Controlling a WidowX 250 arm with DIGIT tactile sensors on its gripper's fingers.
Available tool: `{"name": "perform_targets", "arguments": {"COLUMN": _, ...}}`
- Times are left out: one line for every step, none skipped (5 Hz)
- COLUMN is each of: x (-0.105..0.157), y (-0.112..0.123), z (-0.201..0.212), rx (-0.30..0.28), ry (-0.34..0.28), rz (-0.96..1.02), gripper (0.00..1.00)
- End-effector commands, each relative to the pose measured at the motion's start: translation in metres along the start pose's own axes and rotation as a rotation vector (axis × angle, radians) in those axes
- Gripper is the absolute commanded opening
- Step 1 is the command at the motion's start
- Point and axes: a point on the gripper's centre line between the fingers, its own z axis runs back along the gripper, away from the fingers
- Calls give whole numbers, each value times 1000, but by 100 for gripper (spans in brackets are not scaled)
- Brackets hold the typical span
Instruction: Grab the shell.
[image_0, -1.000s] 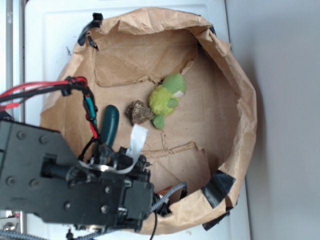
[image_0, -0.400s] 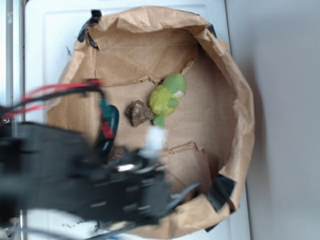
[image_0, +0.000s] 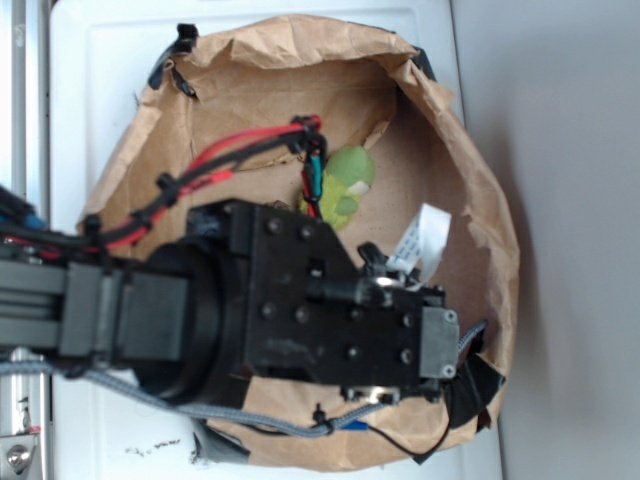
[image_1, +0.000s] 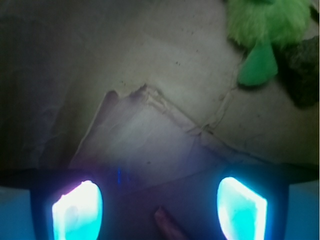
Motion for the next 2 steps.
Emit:
{"name": "perform_targets", "arguments": {"x": 7, "y": 16, "z": 19, "rx": 17, "ry": -12, "rz": 2, "gripper": 100}}
{"name": "perform_targets", "arguments": {"x": 0, "y": 21, "z": 14, "rx": 38, "ry": -9, "rz": -47, "gripper": 100}}
